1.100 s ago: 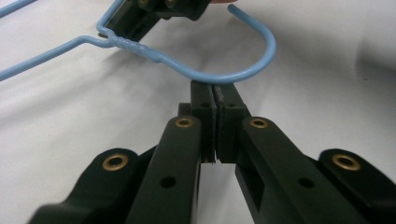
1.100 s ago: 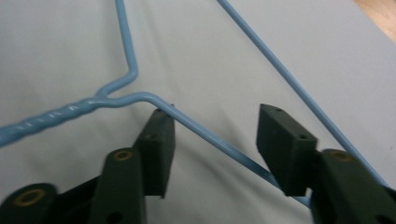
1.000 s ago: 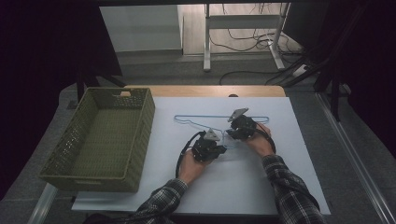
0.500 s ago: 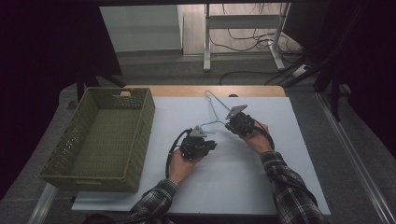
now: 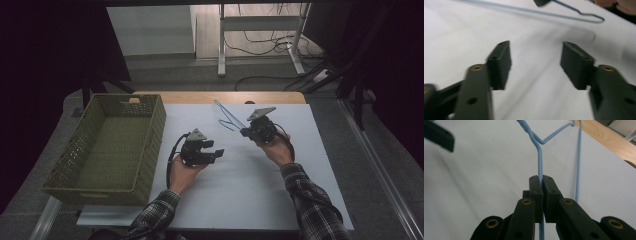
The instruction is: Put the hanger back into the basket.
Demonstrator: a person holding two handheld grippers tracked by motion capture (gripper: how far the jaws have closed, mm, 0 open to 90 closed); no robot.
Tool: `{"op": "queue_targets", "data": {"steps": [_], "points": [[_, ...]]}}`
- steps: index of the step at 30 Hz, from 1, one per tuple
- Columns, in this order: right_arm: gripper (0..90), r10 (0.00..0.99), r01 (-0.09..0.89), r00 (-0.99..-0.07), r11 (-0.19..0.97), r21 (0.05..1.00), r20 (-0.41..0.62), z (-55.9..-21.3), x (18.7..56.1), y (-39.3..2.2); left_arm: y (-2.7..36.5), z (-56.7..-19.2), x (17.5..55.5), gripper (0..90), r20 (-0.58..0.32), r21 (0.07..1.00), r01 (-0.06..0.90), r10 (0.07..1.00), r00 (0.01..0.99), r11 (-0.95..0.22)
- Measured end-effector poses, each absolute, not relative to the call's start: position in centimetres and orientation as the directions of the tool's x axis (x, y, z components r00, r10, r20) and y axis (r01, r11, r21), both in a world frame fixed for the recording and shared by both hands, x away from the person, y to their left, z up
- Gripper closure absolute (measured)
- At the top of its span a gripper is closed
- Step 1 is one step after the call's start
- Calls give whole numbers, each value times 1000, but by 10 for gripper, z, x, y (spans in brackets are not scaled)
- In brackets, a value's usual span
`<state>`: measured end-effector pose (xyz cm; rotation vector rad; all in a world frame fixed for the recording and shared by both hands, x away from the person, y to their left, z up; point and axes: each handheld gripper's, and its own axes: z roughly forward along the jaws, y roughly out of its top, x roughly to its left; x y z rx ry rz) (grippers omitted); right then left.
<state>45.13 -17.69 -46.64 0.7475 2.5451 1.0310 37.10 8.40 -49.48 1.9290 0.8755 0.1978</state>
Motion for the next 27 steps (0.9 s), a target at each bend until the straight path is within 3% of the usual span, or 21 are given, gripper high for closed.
{"op": "queue_targets", "data": {"steps": [4,12,14,16,17,18,20,23,25,27], "points": [[866,558,354,-828,588,727,-48,-458,443,-177,91,-475,378,411,-195,863,440,640,743,-249],[866,531,351,-847,569,744,-6,-445,427,-172,82,-445,394,571,-116,899,343,606,787,-272],[865,518,346,-855,571,745,0,-444,423,-170,78,-442,396,647,-109,900,335,600,792,-280],[865,514,346,-858,569,746,6,-444,421,-169,76,-441,395,668,-101,900,328,594,798,-287],[865,500,344,-866,564,751,21,-444,419,-169,75,-441,395,741,-93,899,324,595,798,-295],[865,500,344,-866,564,751,21,-444,419,-169,74,-440,394,741,-81,899,317,597,798,-301],[863,486,343,-873,568,748,31,-445,416,-167,73,-437,390,849,-46,895,306,614,788,-326],[858,484,346,-874,576,741,32,-444,415,-166,72,-434,388,856,-38,890,308,619,784,-335],[825,496,343,-868,579,740,15,-441,412,-165,71,-430,387,857,-50,886,327,632,773,-329],[704,522,342,-853,586,735,-19,-436,408,-163,71,-425,385,857,-53,884,336,643,764,-326]]}}
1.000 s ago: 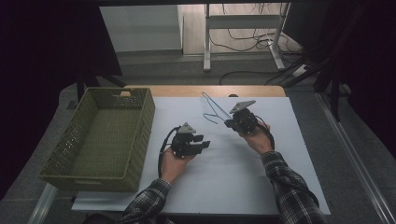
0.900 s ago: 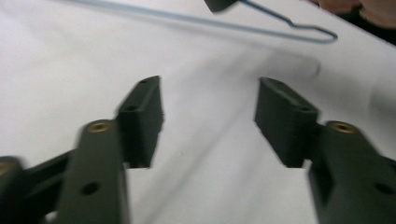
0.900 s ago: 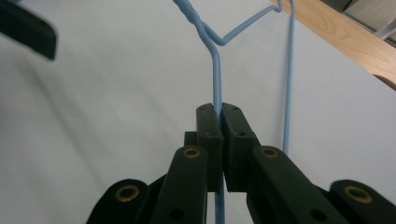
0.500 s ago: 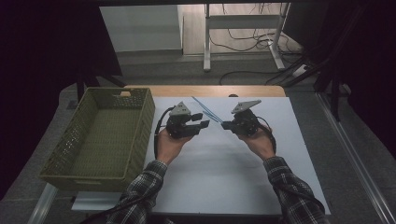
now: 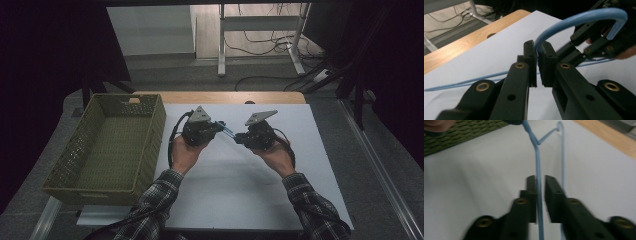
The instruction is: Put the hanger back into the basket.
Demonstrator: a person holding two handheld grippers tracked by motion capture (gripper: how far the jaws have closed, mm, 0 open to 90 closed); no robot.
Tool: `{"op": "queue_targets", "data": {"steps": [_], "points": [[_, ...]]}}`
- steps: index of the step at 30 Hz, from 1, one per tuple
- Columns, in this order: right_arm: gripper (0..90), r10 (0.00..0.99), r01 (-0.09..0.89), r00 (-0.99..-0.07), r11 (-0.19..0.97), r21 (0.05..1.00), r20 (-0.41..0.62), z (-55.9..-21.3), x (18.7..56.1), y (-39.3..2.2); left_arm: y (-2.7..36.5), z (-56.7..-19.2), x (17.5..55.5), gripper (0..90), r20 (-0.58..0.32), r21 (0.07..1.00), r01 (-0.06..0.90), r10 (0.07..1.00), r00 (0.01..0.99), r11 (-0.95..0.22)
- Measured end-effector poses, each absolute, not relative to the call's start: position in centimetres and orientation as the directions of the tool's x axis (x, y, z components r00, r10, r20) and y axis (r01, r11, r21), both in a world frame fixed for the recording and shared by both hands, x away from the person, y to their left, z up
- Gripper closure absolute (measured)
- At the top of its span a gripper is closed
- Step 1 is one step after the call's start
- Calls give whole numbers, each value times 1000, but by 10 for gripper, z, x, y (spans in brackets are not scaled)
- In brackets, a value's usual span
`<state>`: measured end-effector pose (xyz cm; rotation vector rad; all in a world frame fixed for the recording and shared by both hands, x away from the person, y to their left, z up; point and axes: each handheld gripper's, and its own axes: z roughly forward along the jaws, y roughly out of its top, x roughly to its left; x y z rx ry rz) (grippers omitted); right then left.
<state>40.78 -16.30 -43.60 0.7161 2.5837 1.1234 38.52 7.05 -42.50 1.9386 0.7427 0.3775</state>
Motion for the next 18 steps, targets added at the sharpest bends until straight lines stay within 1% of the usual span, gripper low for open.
{"op": "queue_targets", "data": {"steps": [2,3,5,7,8,9,11,12,13,15,17,18], "points": [[643,538,340,-842,586,735,-39,-430,403,-162,70,-420,384,857,-58,880,347,651,757,-325],[630,550,337,-833,584,738,-55,-427,401,-161,70,-418,383,857,-62,876,355,653,755,-327],[618,565,337,-822,582,740,-70,-423,396,-159,68,-413,382,856,-66,869,366,655,753,-334],[620,580,326,-807,592,737,-109,-421,393,-156,65,-409,380,855,-66,860,378,658,750,-344],[624,583,327,-805,593,736,-112,-421,391,-153,63,-408,380,854,-68,855,385,660,748,-348],[651,587,321,-796,614,721,-146,-421,388,-147,62,-406,379,853,-70,851,391,660,748,-352],[665,588,318,-793,623,715,-160,-422,387,-145,60,-404,378,851,-80,847,399,658,749,-351],[726,586,310,-786,651,693,-198,-425,384,-139,59,-402,377,850,-82,846,400,656,751,-352],[726,586,310,-786,651,693,-198,-425,384,-139,58,-401,376,850,-78,844,400,655,751,-358],[831,572,295,-796,653,697,-199,-426,381,-138,59,-399,374,845,-67,841,392,649,758,-372],[858,564,276,-798,655,703,-212,-426,379,-138,61,-398,374,835,-69,842,391,644,762,-372],[860,559,277,-803,657,701,-206,-426,378,-139,64,-396,374,794,-76,844,391,641,764,-366]]}}
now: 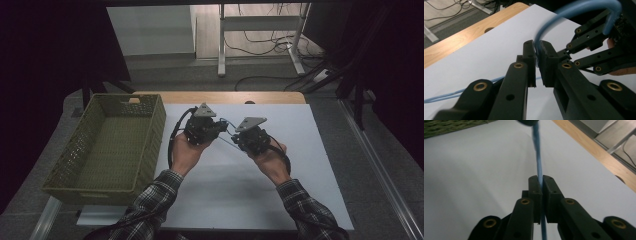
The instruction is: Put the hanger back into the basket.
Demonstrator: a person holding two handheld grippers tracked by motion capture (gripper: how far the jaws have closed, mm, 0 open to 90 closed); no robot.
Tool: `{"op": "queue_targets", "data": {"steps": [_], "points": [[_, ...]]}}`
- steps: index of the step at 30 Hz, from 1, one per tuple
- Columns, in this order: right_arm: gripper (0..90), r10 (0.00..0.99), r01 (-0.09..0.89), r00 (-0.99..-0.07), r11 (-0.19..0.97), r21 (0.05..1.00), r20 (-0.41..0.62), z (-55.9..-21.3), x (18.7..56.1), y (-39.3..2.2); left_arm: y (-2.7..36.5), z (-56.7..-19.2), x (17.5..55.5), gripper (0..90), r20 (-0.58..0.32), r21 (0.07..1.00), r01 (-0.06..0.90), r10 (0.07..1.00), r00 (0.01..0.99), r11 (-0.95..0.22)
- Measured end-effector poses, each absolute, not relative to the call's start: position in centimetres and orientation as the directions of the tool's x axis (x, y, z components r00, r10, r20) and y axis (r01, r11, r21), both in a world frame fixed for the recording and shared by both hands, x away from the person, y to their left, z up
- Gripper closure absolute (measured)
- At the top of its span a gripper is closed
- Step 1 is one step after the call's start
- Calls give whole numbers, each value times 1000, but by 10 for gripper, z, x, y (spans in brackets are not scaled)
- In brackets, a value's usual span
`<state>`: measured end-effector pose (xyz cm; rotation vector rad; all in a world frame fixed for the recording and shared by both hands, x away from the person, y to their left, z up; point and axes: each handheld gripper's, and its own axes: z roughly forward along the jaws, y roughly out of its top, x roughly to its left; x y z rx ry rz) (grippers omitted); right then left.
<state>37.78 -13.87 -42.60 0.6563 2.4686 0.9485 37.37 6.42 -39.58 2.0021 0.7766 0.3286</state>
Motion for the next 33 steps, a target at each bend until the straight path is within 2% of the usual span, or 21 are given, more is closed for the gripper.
{"op": "queue_targets", "data": {"steps": [1,2,3,4,7,9,13,16,22,33], "points": [[862,553,282,-814,645,710,-179,-425,377,-142,67,-394,373,699,-75,847,388,640,764,-364],[862,553,282,-814,645,710,-179,-425,377,-142,71,-392,372,699,-74,849,384,636,768,-364],[863,553,296,-821,625,722,-141,-422,377,-147,75,-389,372,601,-76,848,381,627,775,-369],[863,553,296,-821,625,722,-141,-422,377,-147,79,-387,371,601,-71,846,377,621,781,-378],[863,541,310,-837,600,738,-88,-416,376,-154,92,-384,367,452,-49,825,368,595,803,-429],[863,521,304,-850,603,737,-76,-412,374,-157,99,-385,362,394,-31,813,361,585,810,-457],[863,481,290,-875,616,732,-58,-407,365,-160,112,-390,351,277,-53,776,378,545,837,-505],[863,449,284,-893,619,733,-34,-405,356,-160,117,-394,343,282,-69,762,380,518,853,-524],[863,386,255,-923,620,742,-6,-400,337,-160,112,-399,334,373,-37,713,325,430,902,-621],[863,282,203,-959,651,731,16,-401,321,-149,101,-402,335,613,-75,653,281,309,948,-704]]}}
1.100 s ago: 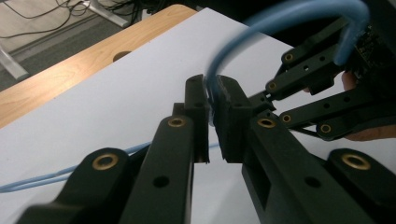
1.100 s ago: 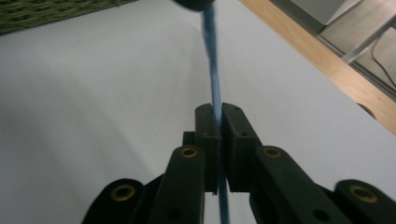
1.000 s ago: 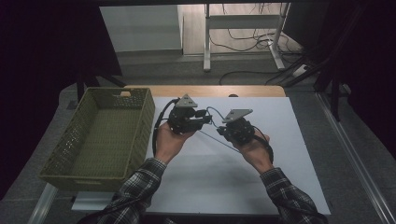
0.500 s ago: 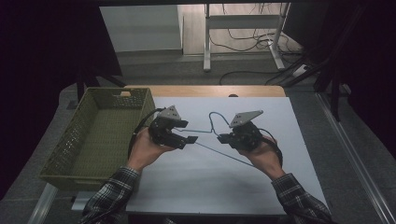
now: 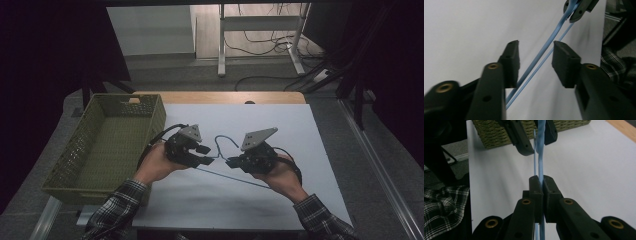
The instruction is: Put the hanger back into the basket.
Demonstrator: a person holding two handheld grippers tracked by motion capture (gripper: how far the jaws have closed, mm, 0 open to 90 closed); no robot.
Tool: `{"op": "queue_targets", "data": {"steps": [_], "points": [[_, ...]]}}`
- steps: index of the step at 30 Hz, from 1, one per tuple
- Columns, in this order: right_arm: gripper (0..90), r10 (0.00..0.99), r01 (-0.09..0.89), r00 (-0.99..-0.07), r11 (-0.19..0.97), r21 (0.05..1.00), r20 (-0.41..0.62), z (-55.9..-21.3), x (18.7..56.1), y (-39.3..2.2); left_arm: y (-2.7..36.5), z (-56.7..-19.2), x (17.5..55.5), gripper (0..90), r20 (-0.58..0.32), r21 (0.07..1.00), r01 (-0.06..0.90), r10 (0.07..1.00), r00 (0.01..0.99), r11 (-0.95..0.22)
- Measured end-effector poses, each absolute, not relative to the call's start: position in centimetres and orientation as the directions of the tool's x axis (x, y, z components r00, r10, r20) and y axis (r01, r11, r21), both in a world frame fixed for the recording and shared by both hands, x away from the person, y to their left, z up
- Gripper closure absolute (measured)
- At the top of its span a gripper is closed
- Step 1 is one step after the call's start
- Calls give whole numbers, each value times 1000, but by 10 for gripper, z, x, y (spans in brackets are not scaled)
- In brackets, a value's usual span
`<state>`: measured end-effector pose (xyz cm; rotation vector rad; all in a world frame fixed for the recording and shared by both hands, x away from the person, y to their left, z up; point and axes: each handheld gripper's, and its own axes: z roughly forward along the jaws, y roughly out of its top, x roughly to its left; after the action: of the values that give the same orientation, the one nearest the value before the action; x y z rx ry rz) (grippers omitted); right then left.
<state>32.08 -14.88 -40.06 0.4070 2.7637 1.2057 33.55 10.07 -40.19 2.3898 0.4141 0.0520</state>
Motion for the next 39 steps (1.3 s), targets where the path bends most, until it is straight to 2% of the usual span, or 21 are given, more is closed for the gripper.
{"op": "queue_targets", "data": {"steps": [10,11,13,14,15,16,20,22,29,33,39], "points": [[860,229,160,-973,680,715,0,-404,320,-144,92,-406,331,833,-58,577,184,185,981,-796],[856,238,163,-971,686,709,-7,-405,321,-145,90,-406,330,868,-73,575,192,184,980,-796],[845,240,162,-971,690,706,-12,-406,324,-147,90,-406,330,872,-84,580,212,201,976,-786],[792,250,158,-968,679,717,-23,-406,324,-148,90,-407,331,873,-123,590,239,207,971,-772],[680,285,165,-957,673,721,-47,-404,324,-151,90,-407,332,874,-121,598,260,235,965,-759],[680,285,165,-957,673,721,-47,-404,324,-151,90,-407,333,874,-137,593,278,246,960,-755],[484,335,179,-940,647,741,-65,-400,323,-159,90,-406,335,873,-154,594,343,316,936,-727],[418,370,193,-926,628,754,-72,-397,322,-163,90,-405,337,873,-179,591,373,335,925,-715],[188,472,286,-881,536,794,-1,-392,320,-179,97,-400,342,873,-218,604,459,419,881,-651],[100,513,320,-858,514,796,14,-394,316,-188,103,-394,345,873,-235,622,496,459,857,-606],[55,542,356,-839,472,806,54,-398,311,-205,114,-379,349,873,-234,643,523,507,829,-559]]}}
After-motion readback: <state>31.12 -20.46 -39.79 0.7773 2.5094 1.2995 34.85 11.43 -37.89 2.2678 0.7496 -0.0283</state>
